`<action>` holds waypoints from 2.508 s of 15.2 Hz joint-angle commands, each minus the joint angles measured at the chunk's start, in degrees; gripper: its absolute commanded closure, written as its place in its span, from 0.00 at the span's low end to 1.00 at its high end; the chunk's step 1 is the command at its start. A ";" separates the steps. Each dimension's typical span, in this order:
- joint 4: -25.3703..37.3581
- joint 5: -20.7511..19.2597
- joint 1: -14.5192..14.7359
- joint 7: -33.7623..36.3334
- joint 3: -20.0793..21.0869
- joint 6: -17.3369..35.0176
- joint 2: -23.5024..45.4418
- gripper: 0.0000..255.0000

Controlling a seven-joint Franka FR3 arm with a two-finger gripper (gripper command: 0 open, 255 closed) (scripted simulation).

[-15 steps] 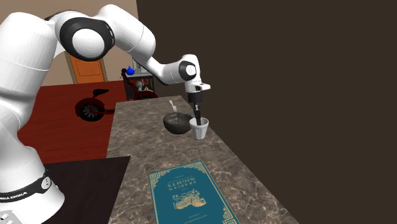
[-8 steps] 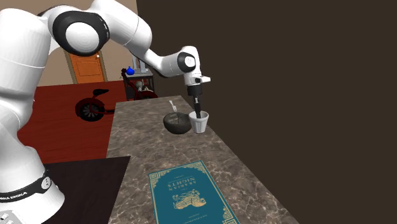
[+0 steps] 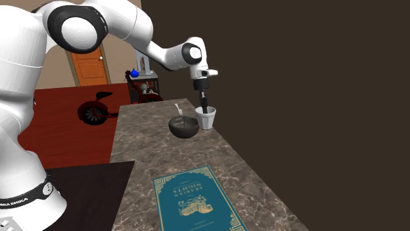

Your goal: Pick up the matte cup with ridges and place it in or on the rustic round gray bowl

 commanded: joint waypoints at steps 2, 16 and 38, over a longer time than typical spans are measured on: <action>0.98 0.53 -0.03 -0.68 0.25 -1.68 -0.86 1.00; 13.23 -0.03 12.06 9.00 2.93 -12.42 4.19 1.00; 13.42 -2.71 17.20 15.99 2.32 -6.76 12.10 1.00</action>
